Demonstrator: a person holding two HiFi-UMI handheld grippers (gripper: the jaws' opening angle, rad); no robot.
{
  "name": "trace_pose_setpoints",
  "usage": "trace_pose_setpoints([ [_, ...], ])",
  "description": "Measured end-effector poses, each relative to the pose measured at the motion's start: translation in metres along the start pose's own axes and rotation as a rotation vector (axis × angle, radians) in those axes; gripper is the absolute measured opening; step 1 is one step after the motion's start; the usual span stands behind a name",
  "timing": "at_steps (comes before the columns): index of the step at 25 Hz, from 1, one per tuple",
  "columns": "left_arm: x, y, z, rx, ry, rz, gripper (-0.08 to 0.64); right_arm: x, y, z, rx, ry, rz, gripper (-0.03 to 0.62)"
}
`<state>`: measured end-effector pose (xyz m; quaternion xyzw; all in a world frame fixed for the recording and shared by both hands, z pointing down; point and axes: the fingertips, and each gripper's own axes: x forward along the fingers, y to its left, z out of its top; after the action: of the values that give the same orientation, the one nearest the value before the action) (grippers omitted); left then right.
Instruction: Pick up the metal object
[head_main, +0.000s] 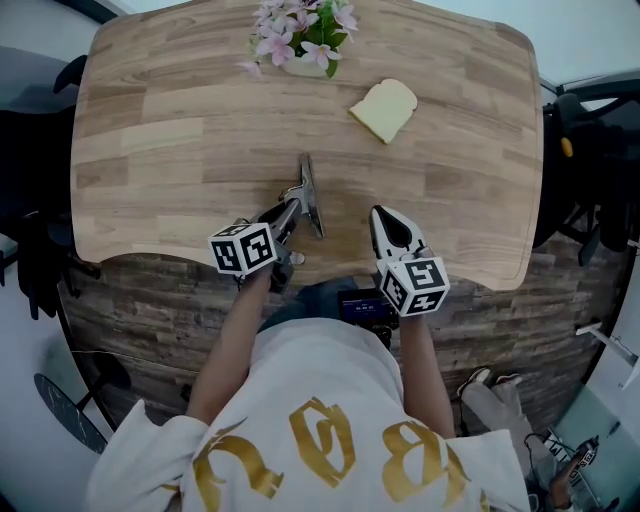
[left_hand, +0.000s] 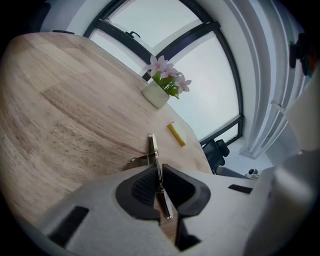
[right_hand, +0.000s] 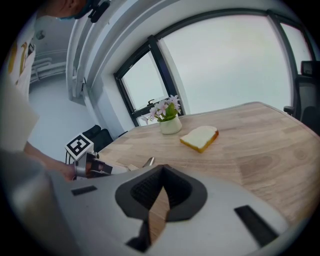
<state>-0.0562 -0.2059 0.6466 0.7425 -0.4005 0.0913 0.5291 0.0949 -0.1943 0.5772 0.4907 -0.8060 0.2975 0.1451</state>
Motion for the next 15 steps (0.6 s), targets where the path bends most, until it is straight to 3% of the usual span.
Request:
trace_pose_setpoints([
  [6, -0.001, 0.002, -0.001, -0.087, -0.018, -0.016, 0.021, -0.008, 0.000, -0.001, 0.008, -0.011, -0.017, 0.011],
  [15, -0.010, -0.002, 0.001, -0.110, -0.032, -0.041, 0.020, -0.016, -0.002, 0.007, 0.017, -0.049, -0.037, 0.011],
])
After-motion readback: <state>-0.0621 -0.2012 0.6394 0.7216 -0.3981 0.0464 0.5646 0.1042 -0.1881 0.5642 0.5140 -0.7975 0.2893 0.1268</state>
